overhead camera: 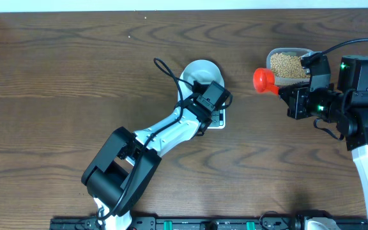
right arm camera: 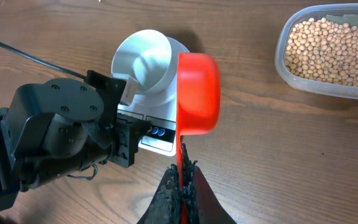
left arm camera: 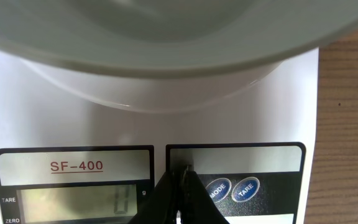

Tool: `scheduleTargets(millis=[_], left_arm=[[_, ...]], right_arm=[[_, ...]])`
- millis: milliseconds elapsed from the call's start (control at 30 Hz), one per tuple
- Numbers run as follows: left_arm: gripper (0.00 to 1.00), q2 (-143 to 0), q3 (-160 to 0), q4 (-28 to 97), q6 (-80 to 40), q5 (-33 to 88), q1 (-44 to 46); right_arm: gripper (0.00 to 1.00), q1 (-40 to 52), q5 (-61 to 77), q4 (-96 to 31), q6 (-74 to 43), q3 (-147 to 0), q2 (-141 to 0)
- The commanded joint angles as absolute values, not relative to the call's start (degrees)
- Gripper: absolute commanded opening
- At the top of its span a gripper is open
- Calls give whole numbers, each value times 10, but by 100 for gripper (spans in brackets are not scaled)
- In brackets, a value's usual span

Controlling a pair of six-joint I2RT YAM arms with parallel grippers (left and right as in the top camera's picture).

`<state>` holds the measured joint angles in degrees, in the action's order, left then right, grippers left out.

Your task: Scoop item into bowl and weigh 50g on scale

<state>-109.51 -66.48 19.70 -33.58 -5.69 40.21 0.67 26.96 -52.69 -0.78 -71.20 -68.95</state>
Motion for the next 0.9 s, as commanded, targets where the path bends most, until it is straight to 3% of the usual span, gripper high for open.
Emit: scheduleTargets(millis=[0,867], left_arm=[[7,-1149,-639,220,-328,-36,393],[8,-1136,-639,235,-319,-30,398]], right_arm=[[1,11,269,-528,1,-724,-690],[1,11,269,-529,1,-724,-690]])
